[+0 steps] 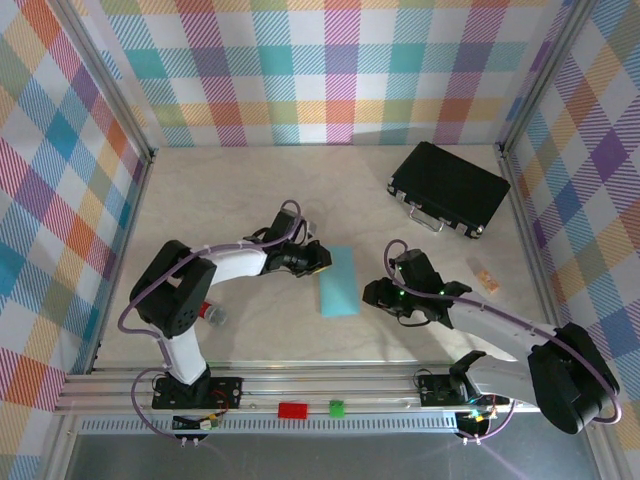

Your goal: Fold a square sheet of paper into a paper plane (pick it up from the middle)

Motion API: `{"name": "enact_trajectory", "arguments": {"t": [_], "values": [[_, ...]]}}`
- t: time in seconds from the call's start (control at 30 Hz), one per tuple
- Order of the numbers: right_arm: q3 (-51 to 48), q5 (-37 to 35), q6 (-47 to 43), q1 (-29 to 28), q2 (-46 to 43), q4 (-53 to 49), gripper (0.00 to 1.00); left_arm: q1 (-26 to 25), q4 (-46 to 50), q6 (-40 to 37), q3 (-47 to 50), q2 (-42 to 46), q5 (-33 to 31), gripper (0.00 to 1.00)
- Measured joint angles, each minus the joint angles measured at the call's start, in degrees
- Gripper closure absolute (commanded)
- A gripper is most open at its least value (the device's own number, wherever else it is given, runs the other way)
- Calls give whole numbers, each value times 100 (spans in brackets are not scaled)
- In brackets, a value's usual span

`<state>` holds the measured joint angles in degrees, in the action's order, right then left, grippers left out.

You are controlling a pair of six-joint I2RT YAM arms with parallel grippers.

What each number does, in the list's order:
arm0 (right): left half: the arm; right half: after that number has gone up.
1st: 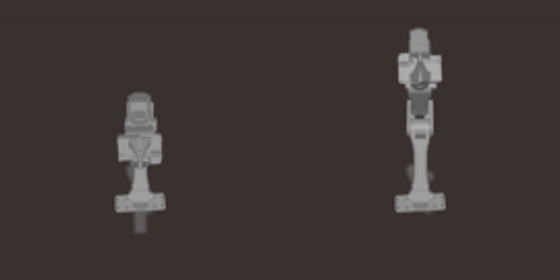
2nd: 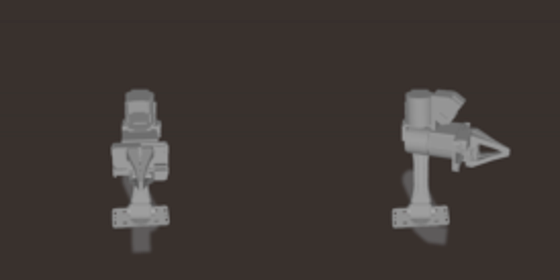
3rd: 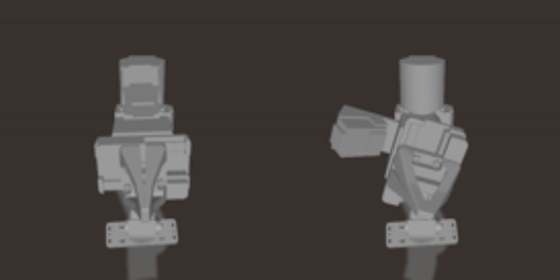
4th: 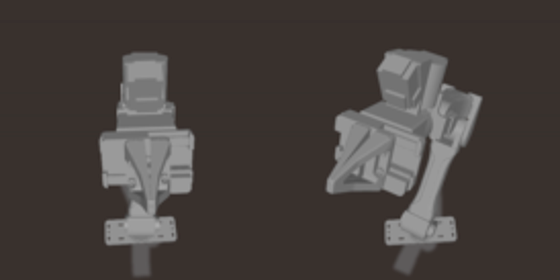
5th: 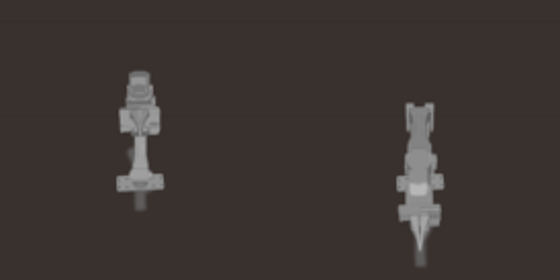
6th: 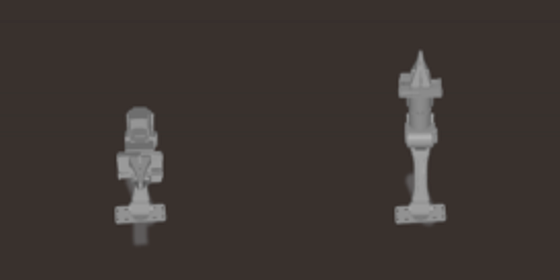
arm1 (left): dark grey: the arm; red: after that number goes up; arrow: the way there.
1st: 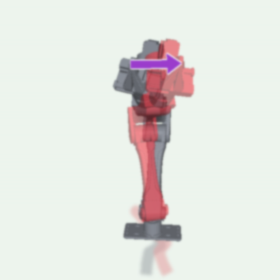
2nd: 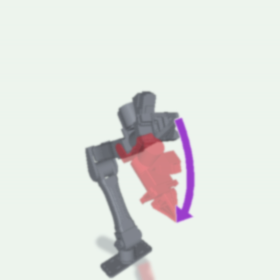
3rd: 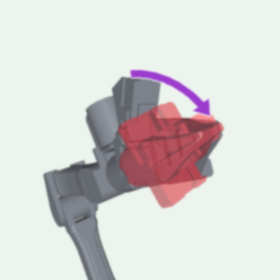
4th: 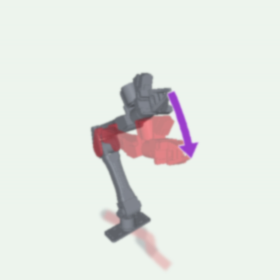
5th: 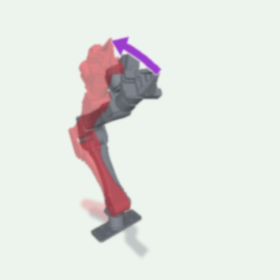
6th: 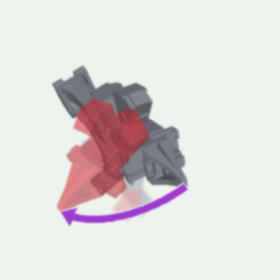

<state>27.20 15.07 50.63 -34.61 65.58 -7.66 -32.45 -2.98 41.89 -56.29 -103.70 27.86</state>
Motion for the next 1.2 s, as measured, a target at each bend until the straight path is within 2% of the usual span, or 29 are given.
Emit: {"name": "enact_trajectory", "arguments": {"t": [0.2,0.4,0.57,0.8,1.03,1.2], "values": [[0,522,422,-28,584,538,65,101,118,-146,-291,-470,17,87],[0,695,664,-52,745,680,51,181,101,-232,-299,-715,90,88],[7,826,732,-52,981,702,47,188,-103,-249,-181,-713,168,88],[33,1088,861,-68,1467,1005,48,216,-365,-249,-42,-691,278,88],[459,1204,848,-68,1733,1261,60,216,-387,-254,-35,-691,319,87],[802,1276,691,31,1915,1252,55,223,-387,-275,-35,-691,343,87]]}}
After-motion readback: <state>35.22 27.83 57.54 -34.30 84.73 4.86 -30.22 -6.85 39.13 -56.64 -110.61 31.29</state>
